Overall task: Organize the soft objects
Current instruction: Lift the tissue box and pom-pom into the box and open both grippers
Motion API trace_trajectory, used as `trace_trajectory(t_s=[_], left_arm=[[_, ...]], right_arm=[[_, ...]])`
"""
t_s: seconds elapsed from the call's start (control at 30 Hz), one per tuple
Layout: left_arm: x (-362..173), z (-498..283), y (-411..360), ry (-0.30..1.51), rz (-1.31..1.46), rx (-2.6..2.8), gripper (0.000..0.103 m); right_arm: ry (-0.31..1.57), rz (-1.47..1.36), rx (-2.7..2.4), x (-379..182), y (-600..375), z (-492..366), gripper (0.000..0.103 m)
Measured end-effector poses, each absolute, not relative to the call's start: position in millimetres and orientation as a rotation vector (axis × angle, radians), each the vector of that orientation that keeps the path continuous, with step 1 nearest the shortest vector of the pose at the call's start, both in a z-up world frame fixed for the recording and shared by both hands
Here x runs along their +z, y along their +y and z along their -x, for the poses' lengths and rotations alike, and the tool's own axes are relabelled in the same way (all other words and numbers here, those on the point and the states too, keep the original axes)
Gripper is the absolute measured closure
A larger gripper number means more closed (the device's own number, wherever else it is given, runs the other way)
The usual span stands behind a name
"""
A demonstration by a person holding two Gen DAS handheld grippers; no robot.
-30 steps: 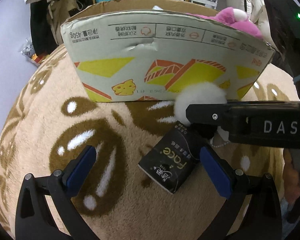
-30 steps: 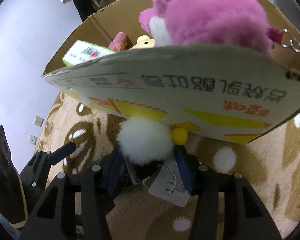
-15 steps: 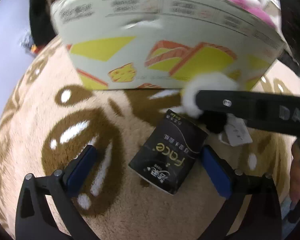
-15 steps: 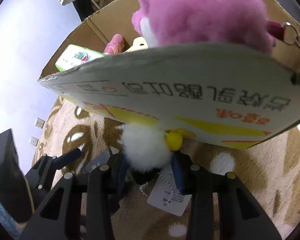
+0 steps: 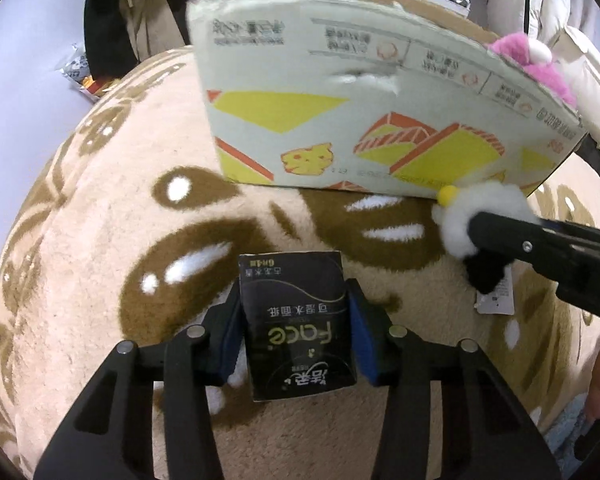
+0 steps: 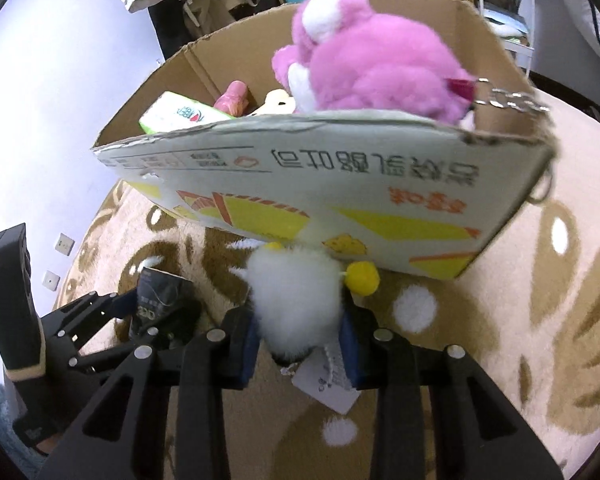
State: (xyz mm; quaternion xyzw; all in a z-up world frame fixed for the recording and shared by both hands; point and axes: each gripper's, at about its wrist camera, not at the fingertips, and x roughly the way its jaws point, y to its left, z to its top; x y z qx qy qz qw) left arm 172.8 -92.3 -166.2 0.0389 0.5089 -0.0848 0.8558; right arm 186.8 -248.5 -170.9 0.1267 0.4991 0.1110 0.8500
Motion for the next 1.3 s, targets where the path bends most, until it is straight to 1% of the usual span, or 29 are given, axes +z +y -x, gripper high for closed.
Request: trace_trajectory(t_s=[0.27,0.5,0.73,1.0,1.3], left_arm=[[-134.9,-153.9,-81.9,0.987,-0.1,-0.167,0.058],[-100.9,-142.4,-76.2,0.92,-0.129,-0.162,0.058],[-53.1,-132.1,-72.9,0.788,-0.133,-0.153,0.058],[-1.6,-157.2,-79.9,0.656,-0.167,-0.154,0.058],[28.7,-210.9,-97.2,0.609,-0.164,-0.176,0.058]], right_arm=[[0.994,-0.263,0.194,-148.4,-247.2,-160.0,0.068],[0.889,-0.271,0.158,-105.0,-259.7,-129.9,0.068],[0.769,-0.278,0.149,-57.8,-271.5,-111.8,0.068],[0.664,-0.263,0.153,-11.8,-275.8,-129.2,0.068],[0.603,-0.217,0.178,28.7,-274.7,-180.0,0.068]])
